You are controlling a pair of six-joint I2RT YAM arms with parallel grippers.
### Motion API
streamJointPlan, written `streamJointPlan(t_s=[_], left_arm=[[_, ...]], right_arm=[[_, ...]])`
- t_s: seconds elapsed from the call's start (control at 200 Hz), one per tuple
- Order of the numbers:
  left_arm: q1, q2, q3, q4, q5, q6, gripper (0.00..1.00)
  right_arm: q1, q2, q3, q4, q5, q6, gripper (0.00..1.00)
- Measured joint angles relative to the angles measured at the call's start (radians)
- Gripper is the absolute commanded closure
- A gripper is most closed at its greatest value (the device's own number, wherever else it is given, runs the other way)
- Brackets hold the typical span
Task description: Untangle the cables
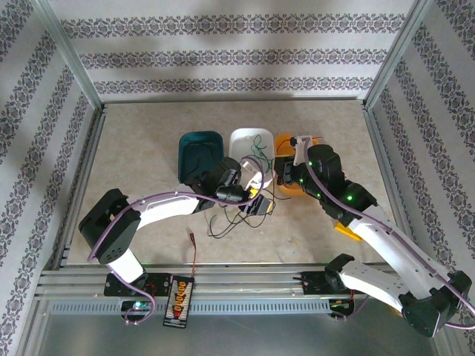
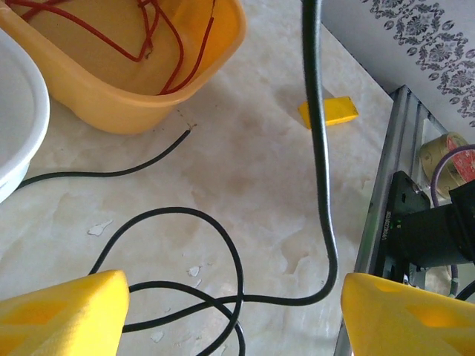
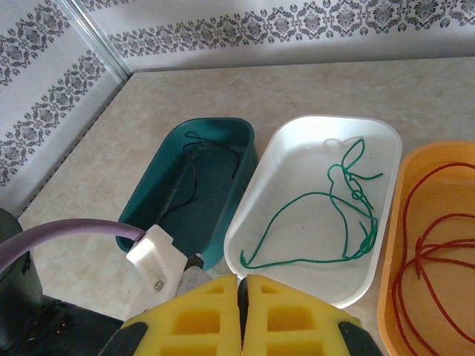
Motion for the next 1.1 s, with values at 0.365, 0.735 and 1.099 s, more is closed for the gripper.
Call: streamJointPlan(t_s=[0.365, 0.735, 1.099], left_arm=[[-0.047, 0.144, 0.156, -0.018, 0.032, 0.022, 0.65], [-0.046, 0.07, 0.113, -0.045, -0.106, 0.037, 1.0], [-0.046, -0.089, 0.161, -0.044, -0.055, 0.027, 1.0]], right_arm=[[-0.008, -0.003, 0.0, 0.016, 0.0, 0.022, 1.0], [-0.087, -0.08, -0.037, 0.018, 0.05, 0.064, 1.0], [-0.124, -0.092, -0.089, 0.012, 0.108, 0.13, 0.48]])
